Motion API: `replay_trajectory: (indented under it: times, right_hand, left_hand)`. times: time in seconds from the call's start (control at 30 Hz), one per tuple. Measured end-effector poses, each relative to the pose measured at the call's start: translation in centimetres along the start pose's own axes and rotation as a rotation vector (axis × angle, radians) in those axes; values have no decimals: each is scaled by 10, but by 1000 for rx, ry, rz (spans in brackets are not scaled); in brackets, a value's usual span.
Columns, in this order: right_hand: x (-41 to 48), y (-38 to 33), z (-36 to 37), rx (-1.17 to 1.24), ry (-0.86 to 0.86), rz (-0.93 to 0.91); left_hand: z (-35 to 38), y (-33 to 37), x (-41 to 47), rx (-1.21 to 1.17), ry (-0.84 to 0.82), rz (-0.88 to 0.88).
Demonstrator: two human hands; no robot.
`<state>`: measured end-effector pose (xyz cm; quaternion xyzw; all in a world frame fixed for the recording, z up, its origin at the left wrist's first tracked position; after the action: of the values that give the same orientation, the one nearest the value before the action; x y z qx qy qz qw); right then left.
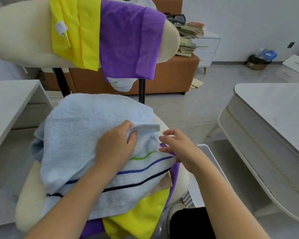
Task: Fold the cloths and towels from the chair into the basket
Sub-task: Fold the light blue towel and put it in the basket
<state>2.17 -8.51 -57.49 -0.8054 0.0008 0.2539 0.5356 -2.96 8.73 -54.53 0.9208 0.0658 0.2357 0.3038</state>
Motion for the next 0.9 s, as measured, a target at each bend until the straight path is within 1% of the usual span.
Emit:
replay_trajectory:
  times: [0.2, 0.27, 0.37, 0.43, 0.53, 0.6, 0.67, 0.73, 0.83, 0.9]
  right_hand:
    - [-16, 2, -12, -58, -66, 11]
    - [-21, -1, -14, 38, -140, -31]
    - [-29, -10, -11, 260, -317, -131]
    - [-31, -14, -7, 366, -403, -199]
    - [-30, -21, 0, 540, -456, -350]
    - [-28, -24, 2, 601, -426, -477]
    - [-23, -24, 3, 522, -341, -567]
    - [-20, -24, 7, 315, -257, -641]
    - [-20, -22, 17, 28, -234, -697]
    - [-21, -21, 17, -149, -173, -722]
  left_hand:
    - [-2, 2, -1, -15, 16, 5]
    - [-3, 2, -2, -37, 36, 8]
    - [-6, -2, -1, -70, 66, -29]
    - [-7, -3, -1, -95, 72, -54]
    - [-8, -5, 0, -139, 59, -72]
    - [-8, -7, 0, -178, 57, -108]
    - [-11, -11, 2, -230, 79, -167]
    - [-15, -14, 4, -278, 103, -212]
    - [-17, -16, 5, -313, 87, -239]
    - [-17, -17, 7, -318, 72, -235]
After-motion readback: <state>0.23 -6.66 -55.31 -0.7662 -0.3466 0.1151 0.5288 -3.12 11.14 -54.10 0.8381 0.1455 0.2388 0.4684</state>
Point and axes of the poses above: each hand's wrist, its own x-axis towards the middle knuckle, its own z-axis out of the palm, y = z × x, the point moved 5 cm from there along x, towards the middle knuckle, and after that the axes turned 6 degrees about -x, right-handed, at the moved point
